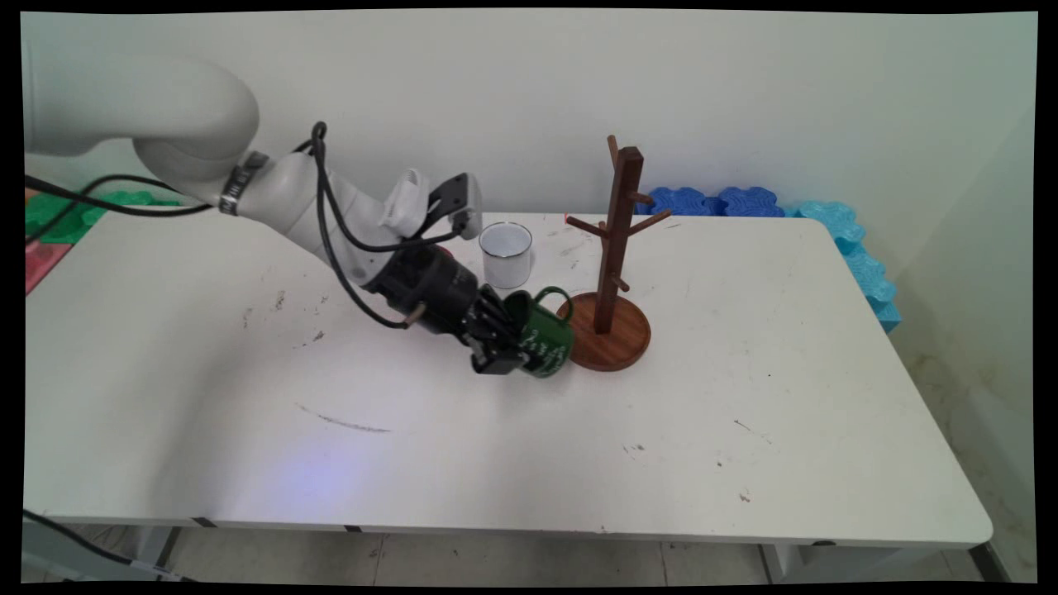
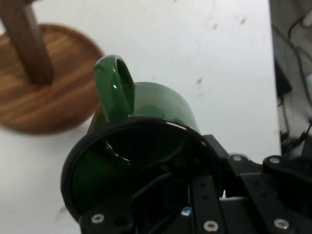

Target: Place the picked object on the table

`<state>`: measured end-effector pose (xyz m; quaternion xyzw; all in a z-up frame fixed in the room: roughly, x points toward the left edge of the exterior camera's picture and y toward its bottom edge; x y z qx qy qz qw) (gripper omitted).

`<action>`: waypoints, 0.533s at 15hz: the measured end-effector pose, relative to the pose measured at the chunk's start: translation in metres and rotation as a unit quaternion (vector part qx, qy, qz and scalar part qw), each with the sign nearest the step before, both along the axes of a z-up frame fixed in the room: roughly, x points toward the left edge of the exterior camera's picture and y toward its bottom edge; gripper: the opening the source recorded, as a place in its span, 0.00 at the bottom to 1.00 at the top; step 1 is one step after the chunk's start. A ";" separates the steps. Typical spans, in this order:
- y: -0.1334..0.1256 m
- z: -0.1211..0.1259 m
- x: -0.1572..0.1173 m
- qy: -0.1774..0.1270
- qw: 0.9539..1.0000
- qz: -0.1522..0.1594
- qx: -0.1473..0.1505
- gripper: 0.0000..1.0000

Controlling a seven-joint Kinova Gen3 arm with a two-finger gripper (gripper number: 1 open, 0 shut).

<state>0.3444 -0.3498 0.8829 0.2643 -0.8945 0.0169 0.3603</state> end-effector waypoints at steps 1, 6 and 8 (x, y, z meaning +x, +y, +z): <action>0.001 0.001 0.004 -0.010 1.000 -0.001 -0.001 0.00; 0.004 0.004 0.026 -0.065 0.998 -0.011 -0.003 0.00; 0.005 0.003 0.033 -0.090 0.996 -0.018 -0.005 0.00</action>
